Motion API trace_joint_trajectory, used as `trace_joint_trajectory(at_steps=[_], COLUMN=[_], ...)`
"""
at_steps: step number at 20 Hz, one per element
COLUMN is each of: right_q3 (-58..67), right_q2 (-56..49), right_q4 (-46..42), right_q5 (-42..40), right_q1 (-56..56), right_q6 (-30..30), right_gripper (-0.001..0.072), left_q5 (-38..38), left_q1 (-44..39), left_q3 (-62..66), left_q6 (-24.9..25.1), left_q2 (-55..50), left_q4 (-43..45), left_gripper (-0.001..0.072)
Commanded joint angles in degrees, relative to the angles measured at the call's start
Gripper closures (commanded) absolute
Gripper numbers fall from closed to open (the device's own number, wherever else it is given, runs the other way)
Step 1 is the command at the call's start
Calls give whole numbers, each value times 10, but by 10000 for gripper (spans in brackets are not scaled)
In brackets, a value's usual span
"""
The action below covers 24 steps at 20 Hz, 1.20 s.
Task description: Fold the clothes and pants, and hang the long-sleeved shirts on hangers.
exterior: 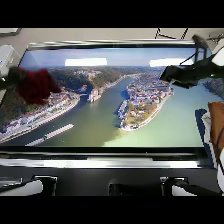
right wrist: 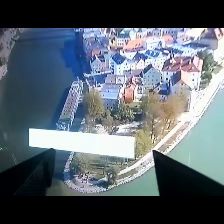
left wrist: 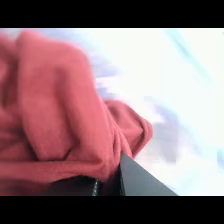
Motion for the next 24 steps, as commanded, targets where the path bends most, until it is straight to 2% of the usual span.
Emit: trace_joint_trajectory(at_steps=[1, 3, 7, 10, 12, 14, 15, 17, 19, 22, 24], right_q3=[6, 6, 5, 5, 2, -20, -33, -59, -93, -156, -210], right_q2=[59, 89, 136, 145, 136, 125, 117, 97, 76, 44, 30], right_q4=[-12, -12, -35, -62, -63, -63, -64, -63, -56, 3, 59], right_q5=[-21, -14, 16, 74, 126, 140, 141, 136, 128, 119, 99], right_q1=[0, 0, 0, 0, 0, 0, 0, 0, 0, 0, 0], right_q6=[0, 0, 0, 4, 18, 21, 21, 21, 21, 5, -6], right_gripper=[25, 25, 25, 42, 42, 42, 42, 42, 40, 13, 11], left_q5=[-11, -11, 21, 25, 26, 25, 21, -7, -77, -234, -344], left_q1=[-109, -205, -395, -480, -502, -522, -527, -514, -461, -320, -236], left_q3=[-13, -41, -149, -265, -342, -379, -378, -344, -278, -177, -175], left_q6=[52, 46, -50, -141, -209, -214, -213, -177, -136, -134, -134], left_q2=[189, 267, 335, 315, 268, 198, 165, 123, 126, 144, 152], left_q4=[-5, -5, 23, 106, 109, 106, 89, 40, 56, 148, 192], left_gripper=[684, 684, 684, 684, 684, 683, 648, -13, -5, -5, -4])
